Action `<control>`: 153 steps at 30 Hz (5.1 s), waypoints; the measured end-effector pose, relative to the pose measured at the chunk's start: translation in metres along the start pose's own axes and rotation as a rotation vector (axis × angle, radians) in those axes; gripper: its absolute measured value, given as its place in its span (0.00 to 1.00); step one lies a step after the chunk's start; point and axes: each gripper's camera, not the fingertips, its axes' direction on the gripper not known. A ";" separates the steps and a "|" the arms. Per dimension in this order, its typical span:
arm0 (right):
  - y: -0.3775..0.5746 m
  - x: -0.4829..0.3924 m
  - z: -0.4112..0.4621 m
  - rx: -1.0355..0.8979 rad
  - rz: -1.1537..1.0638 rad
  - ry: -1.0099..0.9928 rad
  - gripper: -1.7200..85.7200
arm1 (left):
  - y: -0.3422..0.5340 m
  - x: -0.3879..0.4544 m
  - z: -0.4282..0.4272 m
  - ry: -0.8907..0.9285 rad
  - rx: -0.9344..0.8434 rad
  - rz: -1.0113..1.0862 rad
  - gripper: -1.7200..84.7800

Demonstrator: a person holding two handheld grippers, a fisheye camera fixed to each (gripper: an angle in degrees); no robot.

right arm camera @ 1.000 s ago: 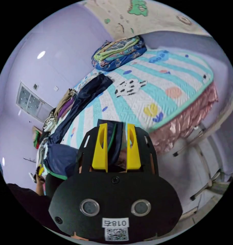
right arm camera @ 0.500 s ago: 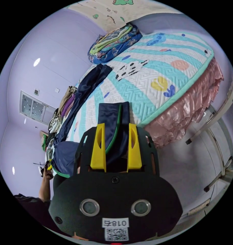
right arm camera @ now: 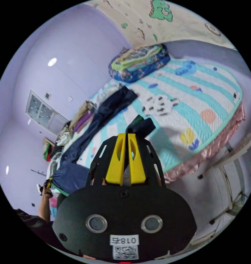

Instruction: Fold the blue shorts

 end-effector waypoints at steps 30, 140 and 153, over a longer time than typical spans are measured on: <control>0.088 0.240 -0.044 0.006 0.468 -0.314 0.11 | 0.113 -0.095 -0.038 0.006 -0.157 -0.142 0.01; -0.199 -0.227 0.314 -0.094 -0.915 0.274 0.11 | -0.283 0.333 0.492 -0.760 -0.500 0.986 0.02; -0.281 -0.324 0.544 -0.443 -1.452 0.712 0.11 | -0.229 0.409 0.399 -0.856 -0.164 1.033 0.02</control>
